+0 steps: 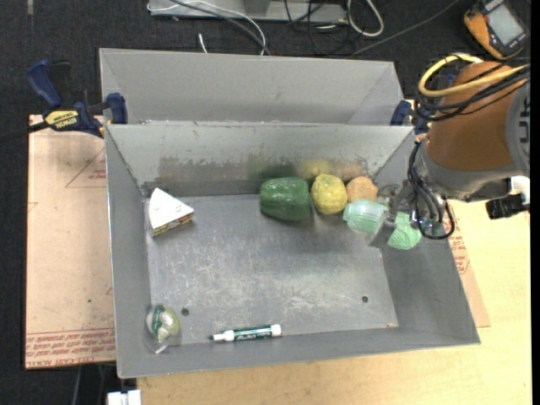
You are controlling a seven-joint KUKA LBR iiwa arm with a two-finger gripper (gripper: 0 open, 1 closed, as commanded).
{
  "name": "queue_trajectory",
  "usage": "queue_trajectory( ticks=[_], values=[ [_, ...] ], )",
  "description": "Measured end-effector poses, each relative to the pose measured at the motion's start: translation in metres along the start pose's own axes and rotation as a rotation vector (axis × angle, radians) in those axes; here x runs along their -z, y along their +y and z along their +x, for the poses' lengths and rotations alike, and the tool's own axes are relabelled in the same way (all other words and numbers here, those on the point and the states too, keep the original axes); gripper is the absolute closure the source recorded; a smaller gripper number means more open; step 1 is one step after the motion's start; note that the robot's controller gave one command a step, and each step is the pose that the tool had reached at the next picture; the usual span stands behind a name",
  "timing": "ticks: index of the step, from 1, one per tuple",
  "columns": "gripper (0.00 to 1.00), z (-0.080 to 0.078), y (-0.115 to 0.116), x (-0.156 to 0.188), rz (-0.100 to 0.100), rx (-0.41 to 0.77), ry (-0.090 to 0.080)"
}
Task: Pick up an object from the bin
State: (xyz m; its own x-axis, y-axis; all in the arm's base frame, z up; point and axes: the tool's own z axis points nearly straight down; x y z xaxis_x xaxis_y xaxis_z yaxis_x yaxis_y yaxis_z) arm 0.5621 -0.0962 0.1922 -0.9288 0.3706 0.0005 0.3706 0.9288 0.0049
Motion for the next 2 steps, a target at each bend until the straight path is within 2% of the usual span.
queue_trajectory(
  ticks=[1,2],
  values=[
    [1.00,0.000,0.001,0.041,-0.001,0.001,-0.001],
    [1.00,-0.001,0.001,0.059,-0.002,0.003,-0.004]
  ],
)
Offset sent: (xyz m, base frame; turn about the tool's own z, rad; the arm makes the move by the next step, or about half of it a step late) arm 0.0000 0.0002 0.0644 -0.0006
